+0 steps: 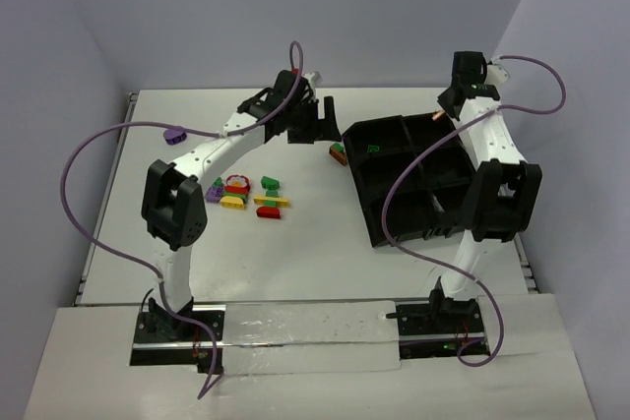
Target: Sort the legos into containers by color
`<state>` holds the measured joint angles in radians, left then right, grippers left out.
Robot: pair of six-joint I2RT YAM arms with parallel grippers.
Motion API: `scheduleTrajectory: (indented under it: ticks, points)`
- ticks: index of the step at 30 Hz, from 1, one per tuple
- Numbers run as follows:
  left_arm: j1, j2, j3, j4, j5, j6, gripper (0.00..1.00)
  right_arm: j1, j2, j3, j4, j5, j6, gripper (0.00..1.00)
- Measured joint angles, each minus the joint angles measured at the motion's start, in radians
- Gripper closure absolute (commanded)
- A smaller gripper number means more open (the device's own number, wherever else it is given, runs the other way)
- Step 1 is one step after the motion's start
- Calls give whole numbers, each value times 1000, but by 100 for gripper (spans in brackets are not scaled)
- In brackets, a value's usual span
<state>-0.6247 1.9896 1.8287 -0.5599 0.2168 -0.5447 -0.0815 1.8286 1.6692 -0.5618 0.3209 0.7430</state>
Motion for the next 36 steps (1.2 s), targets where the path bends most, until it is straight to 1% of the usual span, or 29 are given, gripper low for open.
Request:
scheduleTrajectory:
  ticks: [2, 5, 7, 8, 9, 10, 12, 13, 14, 17, 26, 29, 33, 36]
  points:
    - [1, 37, 28, -14, -14, -17, 12, -13, 49, 26, -4, -5, -9, 100]
    - [9, 83, 45, -31, -20, -53, 13, -18, 113, 61, -23, -31, -23, 96]
    - [19, 121, 65, -41, -19, -75, 14, -17, 143, 71, -28, -51, -30, 90]
    - [24, 143, 82, -50, -19, -84, 14, -17, 157, 76, -32, -58, -33, 83]
    - [29, 169, 98, -54, -20, -92, 14, -17, 167, 80, -35, -66, -37, 72]
    - [34, 193, 118, -63, -21, -100, 14, -17, 176, 86, -40, -72, -40, 49]
    - [43, 242, 151, -74, -23, -113, 14, -17, 188, 95, -47, -81, -48, 37]
    - [46, 265, 165, -81, -25, -124, 15, -17, 192, 102, -51, -85, -54, 29]
    - [47, 283, 180, -90, -26, -131, 15, -17, 193, 107, -53, -92, -59, 26]
    - [47, 332, 224, -105, -29, -158, 18, -17, 194, 121, -55, -107, -70, 24]
    - [46, 400, 297, -98, -27, -230, 30, -9, 174, 122, -59, -147, -93, 23]
    - [44, 425, 326, -94, -29, -260, 33, -1, 122, 89, -50, -161, -98, 24]
    - [36, 496, 421, -95, -47, -293, 32, 10, 9, 4, -33, -206, -96, 24]
    - [23, 525, 446, -98, -80, -316, 32, 18, -57, -35, -20, -238, -91, 24]
